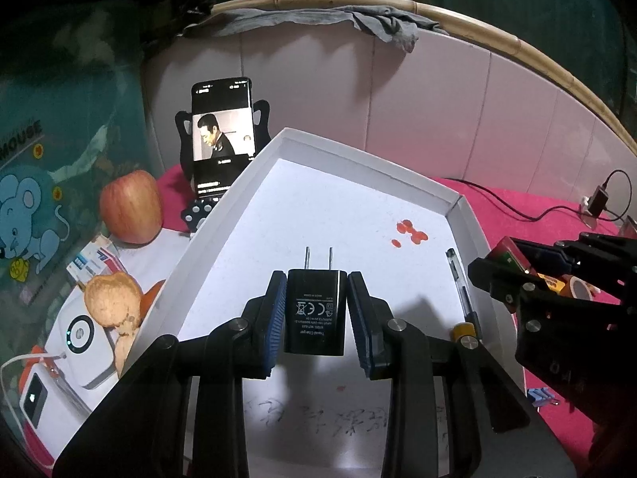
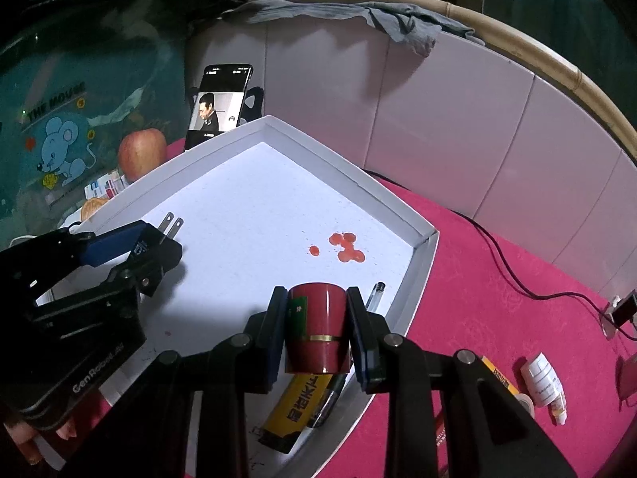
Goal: Organize rigid objects
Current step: 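Carry the charger and red can into the white tray and open both tools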
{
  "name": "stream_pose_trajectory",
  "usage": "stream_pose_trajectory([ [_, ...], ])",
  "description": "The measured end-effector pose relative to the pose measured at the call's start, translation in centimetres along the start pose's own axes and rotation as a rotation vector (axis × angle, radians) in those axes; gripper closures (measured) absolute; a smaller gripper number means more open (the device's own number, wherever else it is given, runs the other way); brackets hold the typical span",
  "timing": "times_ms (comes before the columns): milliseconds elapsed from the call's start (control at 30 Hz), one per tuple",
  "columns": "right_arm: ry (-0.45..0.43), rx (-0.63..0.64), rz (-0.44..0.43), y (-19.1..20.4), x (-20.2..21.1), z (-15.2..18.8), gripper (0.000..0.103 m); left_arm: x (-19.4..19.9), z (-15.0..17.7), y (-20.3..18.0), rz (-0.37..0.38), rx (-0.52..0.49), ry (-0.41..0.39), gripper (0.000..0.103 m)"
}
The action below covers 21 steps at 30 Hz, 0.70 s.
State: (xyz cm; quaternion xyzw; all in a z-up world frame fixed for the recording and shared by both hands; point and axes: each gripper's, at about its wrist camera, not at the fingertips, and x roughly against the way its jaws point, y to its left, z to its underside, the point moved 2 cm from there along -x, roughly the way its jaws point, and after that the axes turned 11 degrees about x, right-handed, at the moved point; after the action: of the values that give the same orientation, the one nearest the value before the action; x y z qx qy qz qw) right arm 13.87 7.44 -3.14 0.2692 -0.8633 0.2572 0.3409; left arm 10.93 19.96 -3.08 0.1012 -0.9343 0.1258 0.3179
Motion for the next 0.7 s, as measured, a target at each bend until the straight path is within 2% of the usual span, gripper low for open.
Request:
stream_pose_trajectory([
  [700,0.001,0.025,0.019,0.73,-0.18,0.07,0.074,-0.62,0.19,0.47,-0.012,0.014,0.017,0.073],
])
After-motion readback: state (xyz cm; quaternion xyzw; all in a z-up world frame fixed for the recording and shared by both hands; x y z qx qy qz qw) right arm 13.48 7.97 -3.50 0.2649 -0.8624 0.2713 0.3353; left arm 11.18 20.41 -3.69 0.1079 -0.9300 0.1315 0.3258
